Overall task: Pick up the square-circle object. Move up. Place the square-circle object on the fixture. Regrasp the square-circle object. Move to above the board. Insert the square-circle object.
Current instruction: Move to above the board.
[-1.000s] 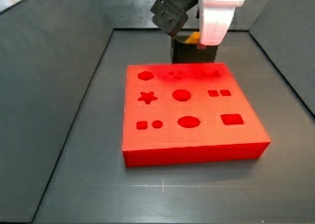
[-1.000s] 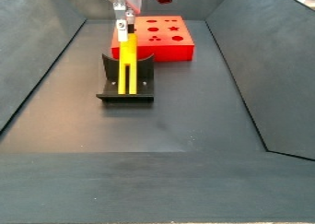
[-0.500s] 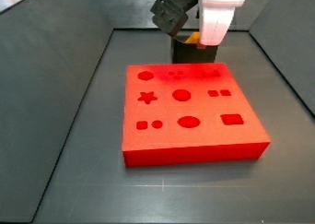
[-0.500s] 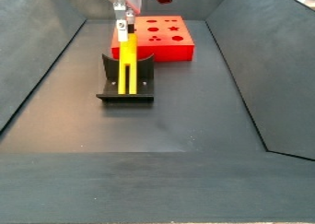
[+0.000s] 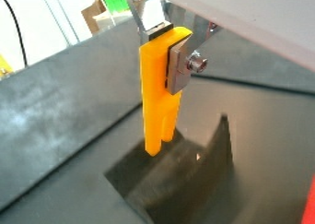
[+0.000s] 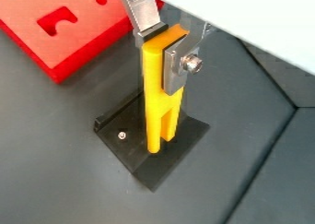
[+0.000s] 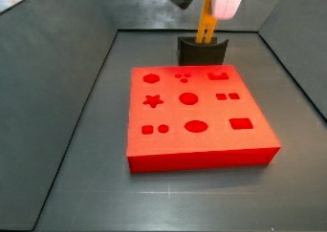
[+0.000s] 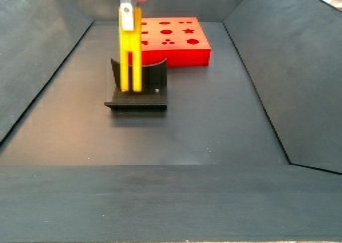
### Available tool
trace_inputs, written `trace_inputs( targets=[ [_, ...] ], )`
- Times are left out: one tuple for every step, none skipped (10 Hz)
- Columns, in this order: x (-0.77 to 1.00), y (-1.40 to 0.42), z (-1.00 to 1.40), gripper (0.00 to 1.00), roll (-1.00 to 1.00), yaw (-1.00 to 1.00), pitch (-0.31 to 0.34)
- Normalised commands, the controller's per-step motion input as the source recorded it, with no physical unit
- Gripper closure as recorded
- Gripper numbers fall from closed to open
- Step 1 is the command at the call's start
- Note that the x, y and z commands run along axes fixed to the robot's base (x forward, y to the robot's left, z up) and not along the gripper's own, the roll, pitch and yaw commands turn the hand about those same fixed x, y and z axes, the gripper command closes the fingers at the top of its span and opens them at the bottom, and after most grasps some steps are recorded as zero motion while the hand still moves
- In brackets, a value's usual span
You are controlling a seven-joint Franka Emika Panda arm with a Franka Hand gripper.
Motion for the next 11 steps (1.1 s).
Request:
trace_inputs(
  targets=[
    [0.13,0.02,1.00,1.00,0.05,-0.01,0.108],
    [0.13,0.02,1.00,1.00,0.03,-0.01,0.122],
    [0.13,0.01,1.00,1.00,-0.01,0.01,0.158],
    [0.13,0.01,1.00,1.00,-0.03,0.01,0.165],
    [0.12,0.01,1.00,1.00,-0.04,0.02,0.170],
    [0.12,0.01,1.00,1.00,-0.05,0.04,0.166],
    [0.11,0.00,1.00,1.00,-0.05,0.04,0.158],
    [0.11,0.00,1.00,1.00,-0.04,0.05,0.151],
    [0.10,0.00,1.00,1.00,-0.05,0.05,0.151],
    [0.10,0.00,1.00,1.00,-0.05,0.05,0.144],
    [0.09,-0.01,1.00,1.00,-0.05,0.05,0.140]
  ],
)
